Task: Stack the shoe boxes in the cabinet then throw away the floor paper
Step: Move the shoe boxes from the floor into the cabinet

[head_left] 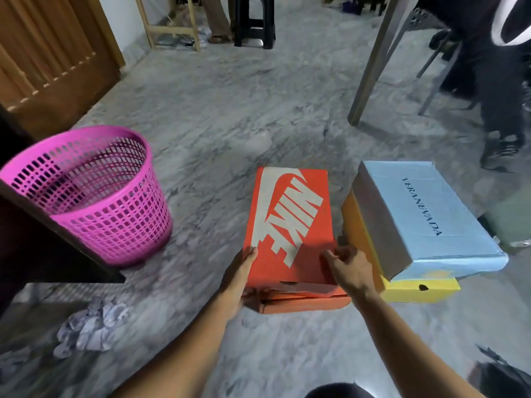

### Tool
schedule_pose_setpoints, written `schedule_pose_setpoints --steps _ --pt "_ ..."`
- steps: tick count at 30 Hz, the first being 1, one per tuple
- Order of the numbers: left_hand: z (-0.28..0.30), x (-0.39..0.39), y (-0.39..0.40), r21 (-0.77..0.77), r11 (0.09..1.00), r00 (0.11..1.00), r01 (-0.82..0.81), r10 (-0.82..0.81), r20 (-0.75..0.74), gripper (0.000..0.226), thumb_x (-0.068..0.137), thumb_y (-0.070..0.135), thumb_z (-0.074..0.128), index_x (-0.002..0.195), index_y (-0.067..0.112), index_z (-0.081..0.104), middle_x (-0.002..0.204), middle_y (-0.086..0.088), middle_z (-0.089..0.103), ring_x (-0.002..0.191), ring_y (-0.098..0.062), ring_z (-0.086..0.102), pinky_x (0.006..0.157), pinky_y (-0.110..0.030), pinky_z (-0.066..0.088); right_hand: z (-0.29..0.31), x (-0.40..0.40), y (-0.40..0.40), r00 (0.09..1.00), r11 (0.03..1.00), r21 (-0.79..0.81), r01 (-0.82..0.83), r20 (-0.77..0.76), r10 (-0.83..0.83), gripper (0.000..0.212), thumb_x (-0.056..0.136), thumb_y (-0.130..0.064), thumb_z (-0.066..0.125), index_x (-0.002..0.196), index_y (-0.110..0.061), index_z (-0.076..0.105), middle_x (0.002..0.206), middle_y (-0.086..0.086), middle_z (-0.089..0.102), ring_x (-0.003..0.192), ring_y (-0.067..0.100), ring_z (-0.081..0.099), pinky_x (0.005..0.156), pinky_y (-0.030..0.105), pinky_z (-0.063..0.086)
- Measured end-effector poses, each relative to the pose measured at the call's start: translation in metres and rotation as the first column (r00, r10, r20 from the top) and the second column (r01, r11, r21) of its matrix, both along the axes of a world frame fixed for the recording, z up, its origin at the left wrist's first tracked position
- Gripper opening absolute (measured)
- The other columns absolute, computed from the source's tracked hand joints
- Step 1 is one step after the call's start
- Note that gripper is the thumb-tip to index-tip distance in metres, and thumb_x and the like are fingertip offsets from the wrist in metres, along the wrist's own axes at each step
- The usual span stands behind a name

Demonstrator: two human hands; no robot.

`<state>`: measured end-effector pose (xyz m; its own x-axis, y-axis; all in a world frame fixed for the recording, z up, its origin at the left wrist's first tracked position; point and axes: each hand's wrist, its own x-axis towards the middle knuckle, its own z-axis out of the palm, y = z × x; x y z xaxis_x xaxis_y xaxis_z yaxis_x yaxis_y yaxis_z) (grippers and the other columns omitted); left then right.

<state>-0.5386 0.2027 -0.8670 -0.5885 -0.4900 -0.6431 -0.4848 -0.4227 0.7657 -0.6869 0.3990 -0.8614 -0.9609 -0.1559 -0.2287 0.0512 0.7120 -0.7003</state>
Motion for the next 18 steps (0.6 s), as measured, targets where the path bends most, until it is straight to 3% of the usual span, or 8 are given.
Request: schedule_pose_setpoints --steps 2,3,5,7,10,14,16,18 --pt "0.001 0.016 -0.006 0.082 0.996 1.0 -0.025 0.026 -0.01 0.067 0.058 0.082 0.073 0.116 0.049 0.064 0.128 0.007 0.072 0.119 -0.027 0.066 0.104 -0.05 0.053 0.004 -0.002 -0.005 0.999 0.998 -0.071 0.002 0.041 0.001 0.04 0.086 -0.047 0.076 0.065 -0.014 0.069 0.06 -0.007 0.067 0.073 0.029 0.065 0.065 0.035 0.045" --pt "0.003 0.025 -0.008 0.102 0.994 0.999 -0.028 0.031 -0.027 0.064 0.06 0.079 0.076 0.116 0.049 0.065 0.123 0.006 0.075 0.116 -0.027 0.068 0.102 -0.049 0.054 0.007 -0.003 -0.007 0.997 0.992 -0.128 -0.002 0.081 0.013 0.044 0.08 -0.056 0.079 0.067 -0.015 0.07 0.061 -0.012 0.068 0.073 0.024 0.066 0.069 0.034 0.049" --pt "0.006 0.045 -0.014 0.099 0.994 0.998 -0.034 0.039 -0.051 0.062 0.062 0.074 0.077 0.118 0.048 0.067 0.117 0.006 0.078 0.113 -0.026 0.07 0.1 -0.048 0.056 0.01 -0.007 -0.016 0.979 0.956 -0.292 0.015 0.198 0.045 0.077 0.058 -0.082 0.079 0.104 -0.021 0.074 0.095 -0.01 0.078 0.096 0.02 0.072 0.091 0.043 0.056" --pt "0.01 0.067 -0.02 0.104 0.994 0.997 -0.018 0.025 -0.07 0.06 0.065 0.071 0.073 0.12 0.046 0.068 0.116 0.007 0.079 0.114 -0.024 0.071 0.1 -0.046 0.056 0.017 -0.01 -0.027 0.932 0.902 -0.433 0.0 0.328 0.157 0.094 0.058 -0.084 0.077 0.135 -0.033 0.057 0.124 -0.006 0.072 0.112 0.024 0.069 0.1 0.052 0.051" --pt "0.017 0.106 -0.033 0.086 0.996 0.989 0.032 -0.02 -0.143 0.063 0.07 0.062 0.08 0.128 0.046 0.064 0.123 0.006 0.076 0.116 -0.024 0.071 0.098 -0.044 0.055 0.042 -0.001 -0.05 0.876 0.779 -0.622 -0.074 0.333 0.349 0.073 0.079 -0.06 0.079 0.144 -0.042 0.052 0.133 0.0 0.073 0.116 0.029 0.072 0.1 0.058 0.053" --pt "0.037 0.151 -0.053 -0.042 0.995 0.963 0.085 -0.093 -0.252 0.092 0.064 0.054 0.088 0.146 0.049 0.048 0.137 0.001 0.069 0.129 -0.028 0.063 0.112 -0.058 0.044 0.07 0.017 -0.078 0.845 0.591 -0.797 -0.124 0.227 0.484 0.068 0.086 -0.017 0.076 0.148 -0.015 0.049 0.136 0.017 0.07 0.123 0.035 0.069 0.108 0.054 0.051" --pt "0.057 0.167 -0.069 -0.108 0.993 0.951 -0.056 0.02 -0.309 0.097 0.055 0.067 0.088 0.143 0.055 0.048 0.142 0.003 0.066 0.133 -0.025 0.06 0.117 -0.057 0.038 0.092 0.032 -0.094 0.821 0.519 -0.823 -0.23 0.122 0.558 0.067 0.082 -0.006 0.075 0.145 -0.011 0.052 0.133 0.017 0.072 0.125 0.036 0.068 0.107 0.048 0.052" --pt "0.084 0.18 -0.095 -0.142 0.967 0.911 -0.211 0.142 -0.387 0.092 0.047 0.079 0.084 0.132 0.06 0.055 0.139 0.014 0.066 0.129 -0.016 0.064 0.112 -0.048 0.044 0.114 0.046 -0.112 0.784 0.516 -0.767 -0.381 0.028 0.62 0.066 0.076 0.0 0.076 0.138 -0.016 0.058 0.122 0.005 0.078 0.121 0.027 0.071 0.099 0.034 0.057"
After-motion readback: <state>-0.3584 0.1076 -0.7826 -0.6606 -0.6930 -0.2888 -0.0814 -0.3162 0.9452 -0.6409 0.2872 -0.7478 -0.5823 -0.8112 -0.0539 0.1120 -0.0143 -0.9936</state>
